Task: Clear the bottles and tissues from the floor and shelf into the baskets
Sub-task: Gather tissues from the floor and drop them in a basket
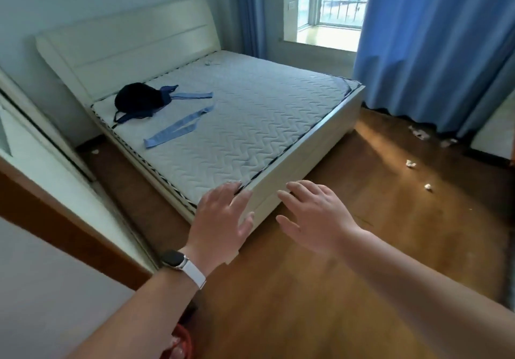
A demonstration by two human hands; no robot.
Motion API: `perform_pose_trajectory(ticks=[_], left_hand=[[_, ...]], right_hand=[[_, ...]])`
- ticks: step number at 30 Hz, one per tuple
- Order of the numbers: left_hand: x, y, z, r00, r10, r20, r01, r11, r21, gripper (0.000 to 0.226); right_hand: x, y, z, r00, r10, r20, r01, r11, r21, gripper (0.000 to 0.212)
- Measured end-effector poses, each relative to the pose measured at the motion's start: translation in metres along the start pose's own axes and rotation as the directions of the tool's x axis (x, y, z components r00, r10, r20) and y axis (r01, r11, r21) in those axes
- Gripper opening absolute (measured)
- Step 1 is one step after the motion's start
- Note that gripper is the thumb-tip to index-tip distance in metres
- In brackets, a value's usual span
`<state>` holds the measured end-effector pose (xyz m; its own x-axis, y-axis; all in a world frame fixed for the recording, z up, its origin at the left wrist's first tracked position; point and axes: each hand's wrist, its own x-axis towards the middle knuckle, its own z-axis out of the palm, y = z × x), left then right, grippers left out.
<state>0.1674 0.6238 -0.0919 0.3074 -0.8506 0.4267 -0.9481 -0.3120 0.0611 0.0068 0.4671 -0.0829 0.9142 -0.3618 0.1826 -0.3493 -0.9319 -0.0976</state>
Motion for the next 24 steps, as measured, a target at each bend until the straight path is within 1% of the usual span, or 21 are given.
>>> perform_pose_trajectory(ticks=[4,8,11,15,21,24], left_hand=[[0.051,0.042,0.021,0.995,0.096,0.005,-0.096,0.994,-0.049,0.048],[0.093,0.064,0.050,0.977,0.214,0.012,-0.212,0.972,-0.097,0.047],[0.128,0.073,0.077,0.963,0.270,0.001,-0.267,0.953,-0.140,0.045],[0.179,0.087,0.115,0.942,0.334,0.000,-0.328,0.924,-0.197,0.047],[0.293,0.085,0.172,0.877,0.480,-0.003,-0.462,0.843,-0.273,0.047],[0.348,0.074,0.196,0.842,0.539,-0.030,-0.520,0.796,-0.309,0.047]], right_hand=[[-0.016,0.056,-0.008,0.990,0.113,-0.080,-0.113,0.994,0.001,0.054],[-0.021,0.097,-0.011,0.969,0.220,-0.112,-0.222,0.975,-0.004,0.056],[-0.020,0.125,-0.006,0.947,0.285,-0.149,-0.292,0.956,-0.024,0.049],[-0.010,0.164,-0.004,0.900,0.382,-0.211,-0.402,0.914,-0.061,0.047],[0.045,0.229,-0.006,0.812,0.560,-0.163,-0.579,0.808,-0.109,0.051],[0.085,0.254,-0.008,0.783,0.598,-0.169,-0.620,0.773,-0.134,0.051]])
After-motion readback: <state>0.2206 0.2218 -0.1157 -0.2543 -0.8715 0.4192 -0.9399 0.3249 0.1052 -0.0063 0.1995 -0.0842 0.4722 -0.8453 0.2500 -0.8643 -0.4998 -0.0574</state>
